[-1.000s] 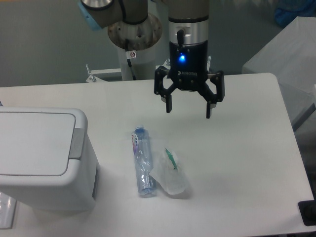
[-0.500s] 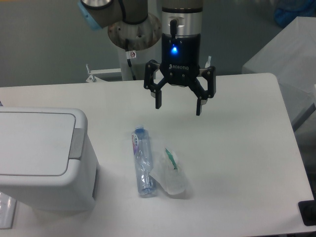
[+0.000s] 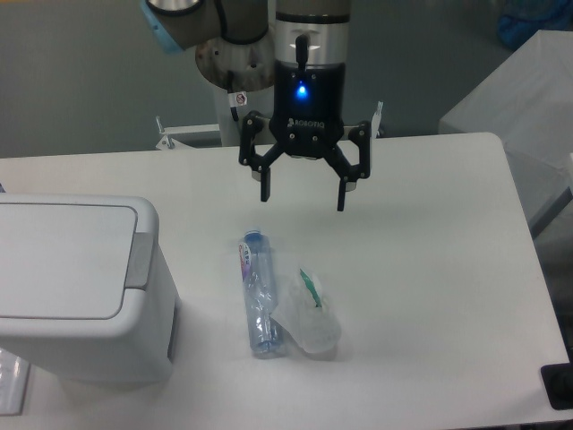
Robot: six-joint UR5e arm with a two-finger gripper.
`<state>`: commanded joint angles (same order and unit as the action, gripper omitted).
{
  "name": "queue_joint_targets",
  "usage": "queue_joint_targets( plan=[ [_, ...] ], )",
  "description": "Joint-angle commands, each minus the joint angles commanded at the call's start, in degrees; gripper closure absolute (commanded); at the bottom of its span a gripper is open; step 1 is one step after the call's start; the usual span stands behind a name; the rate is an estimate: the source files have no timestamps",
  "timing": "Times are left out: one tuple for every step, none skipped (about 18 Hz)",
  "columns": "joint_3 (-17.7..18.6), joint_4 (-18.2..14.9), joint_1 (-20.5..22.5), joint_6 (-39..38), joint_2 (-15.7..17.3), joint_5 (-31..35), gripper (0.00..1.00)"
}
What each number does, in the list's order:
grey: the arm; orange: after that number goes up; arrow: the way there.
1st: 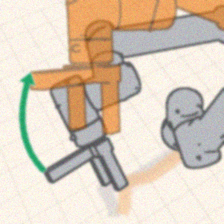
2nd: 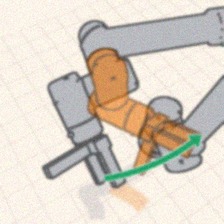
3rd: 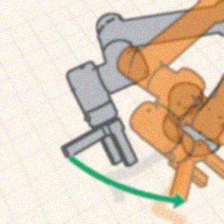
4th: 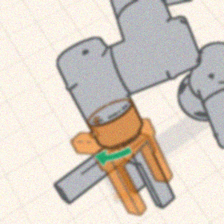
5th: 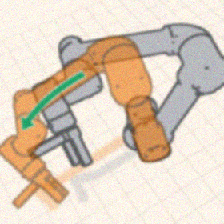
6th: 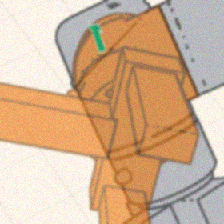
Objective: Open the trash can
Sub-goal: 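Move the open gripper over to the white trash bin's lid edge, then lower the gripper finger onto the lid's front edge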
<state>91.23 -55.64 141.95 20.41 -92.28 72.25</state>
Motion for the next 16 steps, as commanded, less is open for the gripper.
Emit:
queue_joint_targets(
  plan=[
    [0.1,0.4,-1.0,-0.7,-0.3,0.0,0.0],
    [0.1,0.6,-2.1,-1.0,-0.8,0.1,0.0],
    [0.0,0.9,-2.9,-1.2,-1.2,0.1,0.0],
    [-0.1,1.3,-3.7,-1.6,-1.8,0.0,0.0],
    [-0.2,2.2,-4.7,-2.5,-2.5,0.1,0.0],
    [-0.4,3.0,-5.5,-3.3,-3.0,0.0,0.0],
    [-0.5,3.8,-6.2,-4.0,-3.5,0.0,0.0],
    [-0.6,4.4,-6.9,-4.3,-3.9,0.0,0.0],
    [-0.7,4.7,-7.6,-4.3,-4.2,0.0,0.0],
    [-0.8,4.8,-8.4,-4.3,-4.8,0.0,0.0],
    [-0.8,5.1,-9.2,-4.4,-5.3,0.0,0.0],
    [-0.9,5.4,-9.7,-4.4,-5.4,0.0,0.0],
    [-1.0,5.5,-10.2,-4.6,-5.9,0.0,0.0],
    [-1.0,5.9,-10.8,-5.2,-6.2,0.0,0.0],
    [-1.1,5.9,-11.3,-6.1,-6.2,0.0,0.0],
    [-1.1,5.9,-11.5,-6.8,-6.7,0.0,0.0]
  ],
)
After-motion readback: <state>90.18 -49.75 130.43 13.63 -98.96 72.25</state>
